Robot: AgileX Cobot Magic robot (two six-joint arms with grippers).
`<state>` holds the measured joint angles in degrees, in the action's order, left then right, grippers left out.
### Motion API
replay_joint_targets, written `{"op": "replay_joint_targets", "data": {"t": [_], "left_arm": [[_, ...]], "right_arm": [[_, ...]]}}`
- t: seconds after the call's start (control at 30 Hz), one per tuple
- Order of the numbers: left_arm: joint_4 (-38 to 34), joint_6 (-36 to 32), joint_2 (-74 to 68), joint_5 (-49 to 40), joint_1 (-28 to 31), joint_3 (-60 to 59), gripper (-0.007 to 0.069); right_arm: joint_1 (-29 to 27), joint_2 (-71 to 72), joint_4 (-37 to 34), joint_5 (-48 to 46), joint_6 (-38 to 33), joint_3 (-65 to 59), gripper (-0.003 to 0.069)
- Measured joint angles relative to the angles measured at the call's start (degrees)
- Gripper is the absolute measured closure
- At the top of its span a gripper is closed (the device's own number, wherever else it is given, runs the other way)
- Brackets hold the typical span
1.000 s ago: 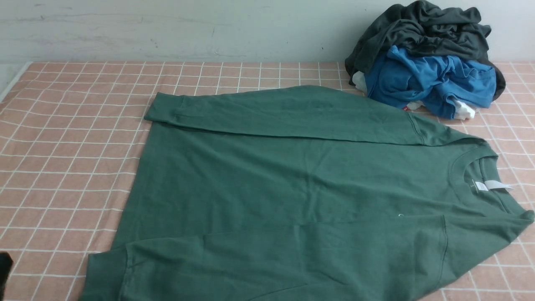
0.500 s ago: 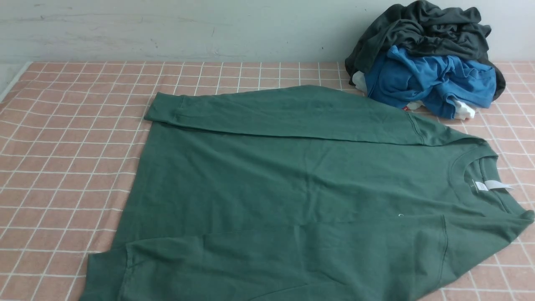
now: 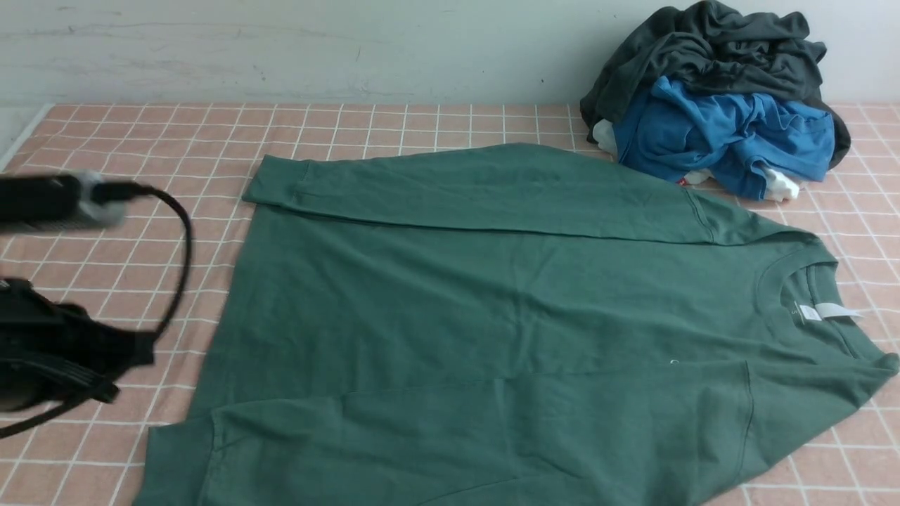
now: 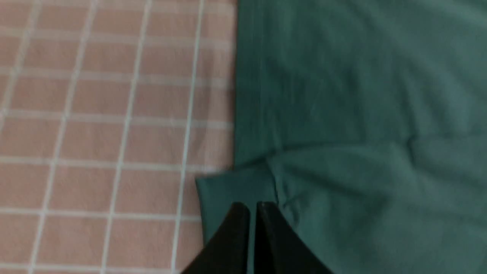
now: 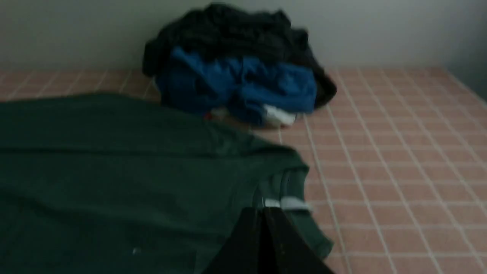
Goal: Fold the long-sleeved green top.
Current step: Use the left arm to clamp the cuff closest to it
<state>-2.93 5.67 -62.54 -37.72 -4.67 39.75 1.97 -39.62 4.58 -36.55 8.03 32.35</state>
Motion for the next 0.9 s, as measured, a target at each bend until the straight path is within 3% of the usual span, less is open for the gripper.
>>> {"op": "replay_joint_targets", "data": {"t": [0.17,0.27,0.43,0.63,0.77,0.9], "left_arm": [[-1.5,-1.08,-12.58,0.18,0.12,0.29,0.0473],[-3.07,-1.55,-18.72,1.94,2.03,0.9,0.0361],[-6.58,-4.7,-24.37,2.8,5.79,2.97,0.0279],[-11.72,-9.55,-30.23,5.94,6.39,5.4,0.0332],[-12.22,-7.79,-32.67,6.4,6.39,6.27,0.0417],[-12.16,-7.56,-32.51,5.3,6.39,6.35,0.044]], "right_arm": [[7.44,-13.02,-10.92,-5.75,-14.79,0.0,0.0673],[11.99,-18.54,-17.16,-2.22,-23.24,0.0,0.0673],[15.87,-23.42,-23.16,3.37,-31.26,0.02,0.0673],[16.9,-25.07,-29.81,5.14,-34.54,0.09,0.0673],[16.9,-25.07,-30.68,5.3,-34.86,0.2,0.0673],[16.9,-25.07,-30.79,5.3,-35.02,0.2,0.0673]]}}
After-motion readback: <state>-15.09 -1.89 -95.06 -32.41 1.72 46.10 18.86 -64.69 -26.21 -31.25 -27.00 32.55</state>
